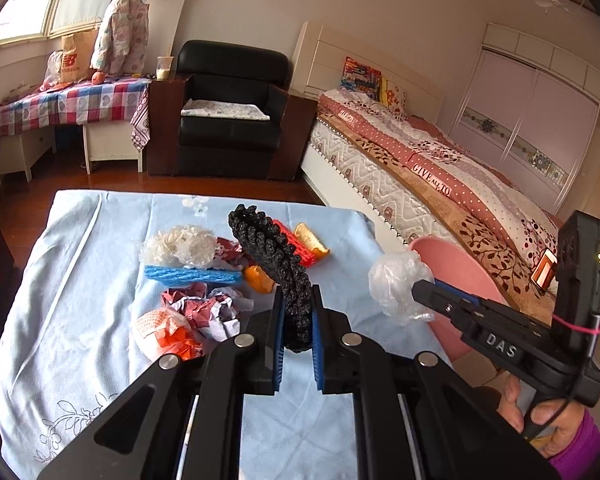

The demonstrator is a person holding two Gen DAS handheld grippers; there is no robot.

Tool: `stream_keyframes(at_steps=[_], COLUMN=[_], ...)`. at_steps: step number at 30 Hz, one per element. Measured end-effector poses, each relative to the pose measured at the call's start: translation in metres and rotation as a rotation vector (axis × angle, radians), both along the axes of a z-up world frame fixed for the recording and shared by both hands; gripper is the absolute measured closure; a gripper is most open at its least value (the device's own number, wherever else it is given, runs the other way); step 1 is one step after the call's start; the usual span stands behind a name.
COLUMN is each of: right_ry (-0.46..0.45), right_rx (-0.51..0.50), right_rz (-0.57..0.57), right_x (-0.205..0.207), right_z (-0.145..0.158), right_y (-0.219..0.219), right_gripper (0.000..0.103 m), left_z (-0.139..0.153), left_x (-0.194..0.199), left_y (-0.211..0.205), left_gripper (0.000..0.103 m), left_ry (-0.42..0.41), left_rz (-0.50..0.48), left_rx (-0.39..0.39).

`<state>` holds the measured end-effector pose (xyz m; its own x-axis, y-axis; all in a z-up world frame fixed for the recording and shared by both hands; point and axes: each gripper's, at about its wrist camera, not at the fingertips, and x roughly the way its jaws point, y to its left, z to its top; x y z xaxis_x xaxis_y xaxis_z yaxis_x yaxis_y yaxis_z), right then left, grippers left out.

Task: Collect trash
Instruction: 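Carry both items over the pink bucket and release them inside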

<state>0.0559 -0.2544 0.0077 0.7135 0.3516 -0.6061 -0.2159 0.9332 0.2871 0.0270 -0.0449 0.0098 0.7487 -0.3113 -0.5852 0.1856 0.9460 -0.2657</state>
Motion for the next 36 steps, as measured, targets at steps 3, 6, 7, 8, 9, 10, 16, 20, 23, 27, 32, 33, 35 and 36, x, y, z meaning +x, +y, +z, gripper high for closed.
stream_keyframes(at_steps=[3,6,7,8,9,10,16,20,23,27,32,33,35,36], right_ry=[-0.021,-0.037,-0.043,-0.048,-0.052,-0.055,-0.069,-0.08,-0.084,-0.081,-0.062,-0.058,-0.049,-0.046], right_rx=[0.015,0.023,0.024,0.025,0.026,0.027,0.032,0.032,0.041,0.046,0.063,0.064,0.067,0.068], right_rz=[-0.014,-0.034,-0.04,-0.048,-0.06,-0.069,-0.143,-0.195,-0.242,-0.294,-0.353,-0.36,-0.375,-0.38], right_x=[-0.013,-0.022,-0.024,-0.026,-0.029,-0.03,-0.036,-0.038,-0.039,-0.039,-0.037,-0.036,-0.035,-0.035], right_z=[0.007,0.012,0.013,0.015,0.016,0.017,0.019,0.019,0.018,0.015,0.004,0.002,-0.003,-0.005], right_y=[-0.007,-0.016,-0.018,-0.022,-0.026,-0.03,-0.059,-0.08,-0.099,-0.122,-0.147,-0.15,-0.157,-0.161], right_gripper=[0.086,0.086,0.086,0.086,0.086,0.086,0.086,0.086,0.086,0.086,0.086,0.086,0.086,0.086], left_z=[0.009,0.015,0.017,0.019,0.022,0.024,0.034,0.039,0.041,0.043,0.04,0.038,0.035,0.033], left_x=[-0.003,-0.004,-0.005,-0.005,-0.006,-0.006,-0.001,0.003,0.006,0.01,0.016,0.017,0.02,0.022], left_y=[-0.007,-0.018,-0.023,-0.027,-0.031,-0.035,-0.067,-0.089,-0.107,-0.133,-0.161,-0.167,-0.177,-0.183], left_gripper=[0.093,0.093,0.093,0.093,0.093,0.093,0.093,0.093,0.093,0.093,0.093,0.093,0.093,0.093], left_ry=[-0.017,-0.031,-0.036,-0.041,-0.047,-0.054,-0.08,-0.095,-0.105,-0.115,-0.112,-0.108,-0.103,-0.099], left_rz=[-0.008,-0.021,-0.029,-0.035,-0.044,-0.051,-0.102,-0.135,-0.164,-0.208,-0.256,-0.267,-0.285,-0.296], left_rx=[0.003,0.007,0.008,0.01,0.013,0.015,0.022,0.023,0.024,0.034,0.05,0.053,0.062,0.069])
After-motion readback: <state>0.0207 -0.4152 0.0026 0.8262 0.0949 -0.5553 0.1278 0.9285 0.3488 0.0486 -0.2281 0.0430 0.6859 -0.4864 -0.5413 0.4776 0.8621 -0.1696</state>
